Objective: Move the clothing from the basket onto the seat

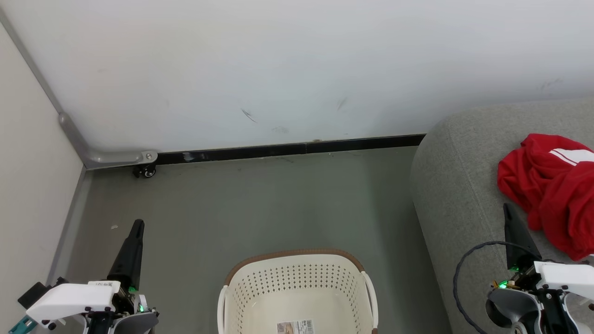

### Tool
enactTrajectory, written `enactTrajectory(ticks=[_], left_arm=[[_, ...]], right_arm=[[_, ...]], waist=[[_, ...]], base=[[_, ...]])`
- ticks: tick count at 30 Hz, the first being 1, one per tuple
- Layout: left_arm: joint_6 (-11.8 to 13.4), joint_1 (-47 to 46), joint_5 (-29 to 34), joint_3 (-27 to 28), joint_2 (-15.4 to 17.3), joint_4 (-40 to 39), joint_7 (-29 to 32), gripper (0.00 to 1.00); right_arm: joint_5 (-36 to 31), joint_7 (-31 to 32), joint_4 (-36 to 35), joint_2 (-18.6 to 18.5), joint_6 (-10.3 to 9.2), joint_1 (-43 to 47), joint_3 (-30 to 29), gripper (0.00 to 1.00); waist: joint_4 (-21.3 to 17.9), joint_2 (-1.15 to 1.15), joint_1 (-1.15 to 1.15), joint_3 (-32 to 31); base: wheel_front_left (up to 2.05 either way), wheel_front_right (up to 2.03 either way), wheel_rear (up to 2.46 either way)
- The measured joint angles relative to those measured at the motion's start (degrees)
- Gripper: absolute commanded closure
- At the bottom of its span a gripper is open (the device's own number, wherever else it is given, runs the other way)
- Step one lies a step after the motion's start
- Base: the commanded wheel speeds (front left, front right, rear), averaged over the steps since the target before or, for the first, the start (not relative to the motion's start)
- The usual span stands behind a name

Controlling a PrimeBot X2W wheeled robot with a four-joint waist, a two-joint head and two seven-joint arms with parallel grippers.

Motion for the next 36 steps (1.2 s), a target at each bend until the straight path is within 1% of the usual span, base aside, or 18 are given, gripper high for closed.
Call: enactTrajectory(ticks=[7,36], left_arm=[[0.5,0.0,0.0,-0.1,0.0,-0.2,0.0,1.00],[0.6,0.1,0.0,-0.4,0.0,-1.3,-0.5,1.00]], right_arm=[[0.0,0.0,0.0,0.0,0.00,0.0,0.0,1.00],[0.0,-0.1,-0.1,0.0,0.00,0.0,0.1,1.00]], waist=[[0.0,0.00,0.00,0.0],[0.0,0.00,-0.01,0.0]], base=[[0.00,0.00,0.00],[0.00,0.00,0.00]])
